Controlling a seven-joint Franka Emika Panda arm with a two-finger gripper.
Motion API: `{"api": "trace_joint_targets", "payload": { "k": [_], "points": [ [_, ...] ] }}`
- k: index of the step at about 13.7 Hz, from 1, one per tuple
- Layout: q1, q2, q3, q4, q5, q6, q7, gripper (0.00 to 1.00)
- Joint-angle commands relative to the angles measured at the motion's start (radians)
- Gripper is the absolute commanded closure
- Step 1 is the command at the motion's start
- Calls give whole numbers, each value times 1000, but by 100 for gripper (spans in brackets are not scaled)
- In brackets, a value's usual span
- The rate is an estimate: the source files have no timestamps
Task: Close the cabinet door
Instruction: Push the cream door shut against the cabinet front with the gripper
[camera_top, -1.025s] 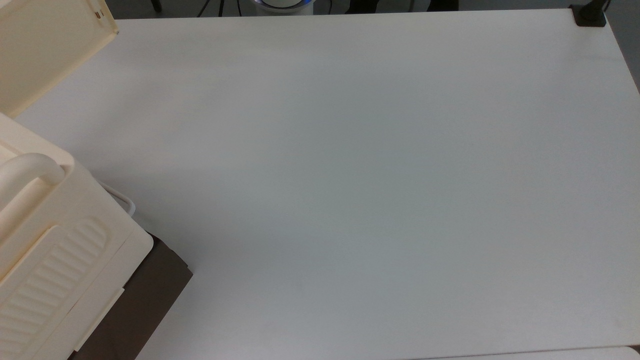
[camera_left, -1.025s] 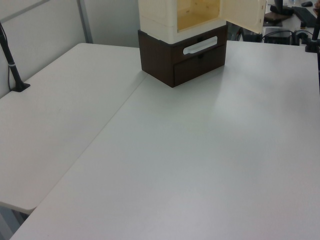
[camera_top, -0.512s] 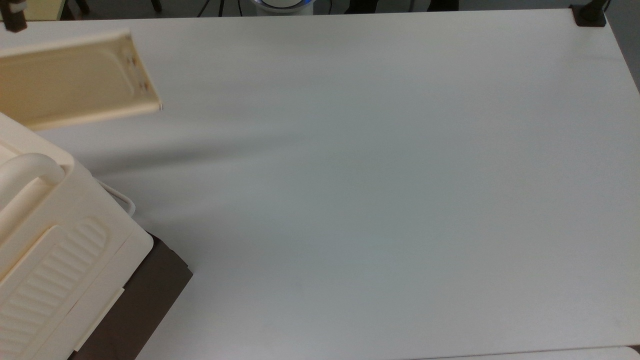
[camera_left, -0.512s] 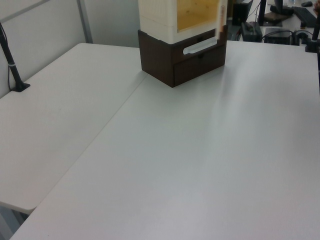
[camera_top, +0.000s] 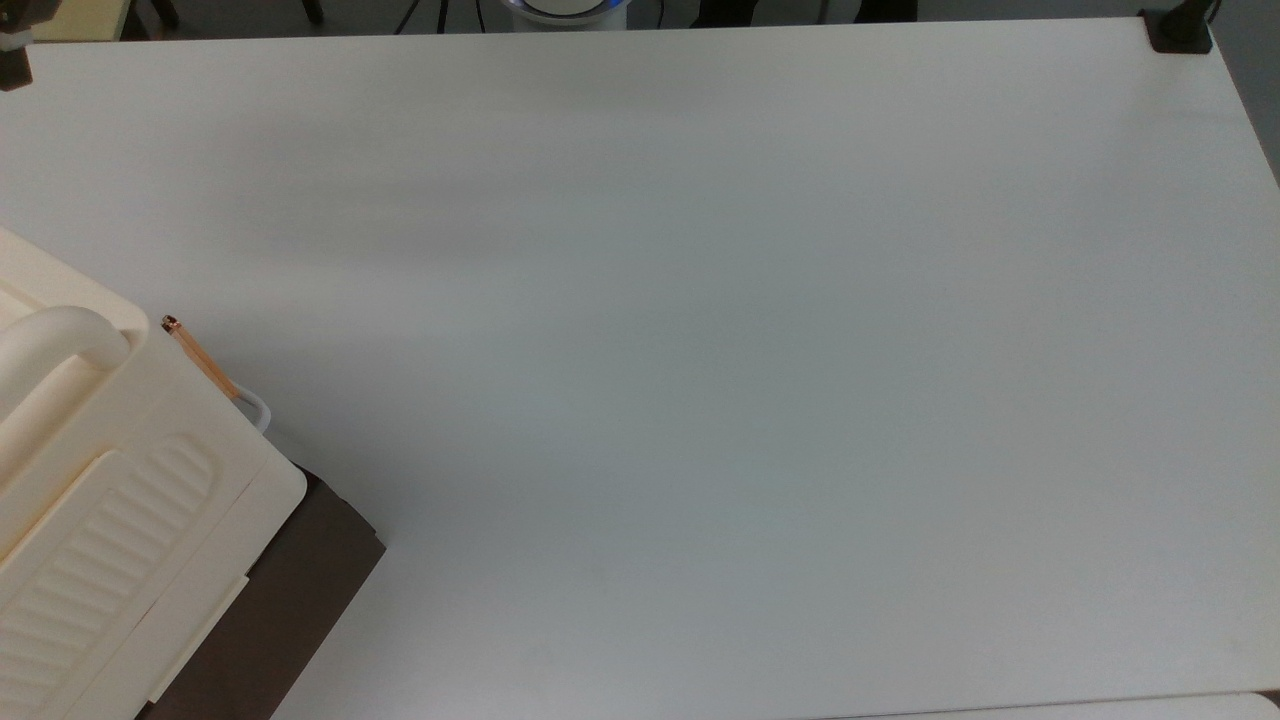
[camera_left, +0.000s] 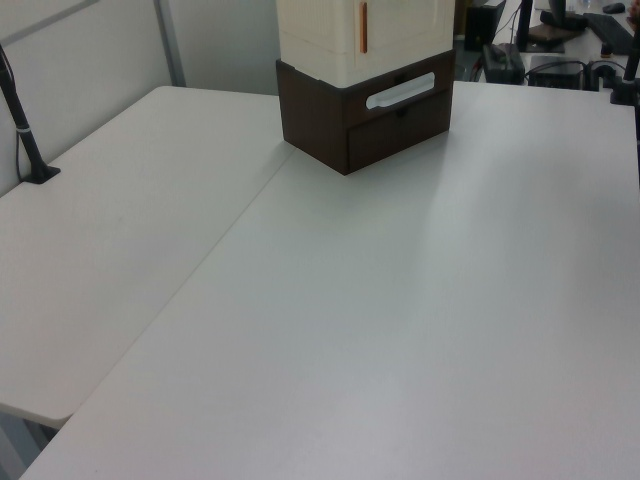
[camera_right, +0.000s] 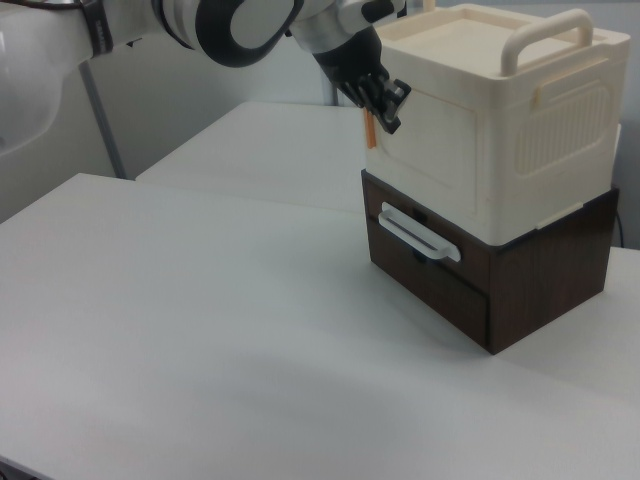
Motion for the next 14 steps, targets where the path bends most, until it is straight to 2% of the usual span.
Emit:
{"api": "trace_joint_targets", "payload": {
  "k": [1, 3, 4, 7, 14],
  "points": [
    [8, 11, -6, -21, 15, 32, 14, 100],
    [14, 28, 1, -27, 20, 152, 19, 100],
    [13, 42, 20, -29, 21, 218, 22, 100],
    [13, 79, 28, -29, 18, 306, 23, 100],
    [10, 105, 28, -29, 17, 349, 14, 100]
  ]
}}
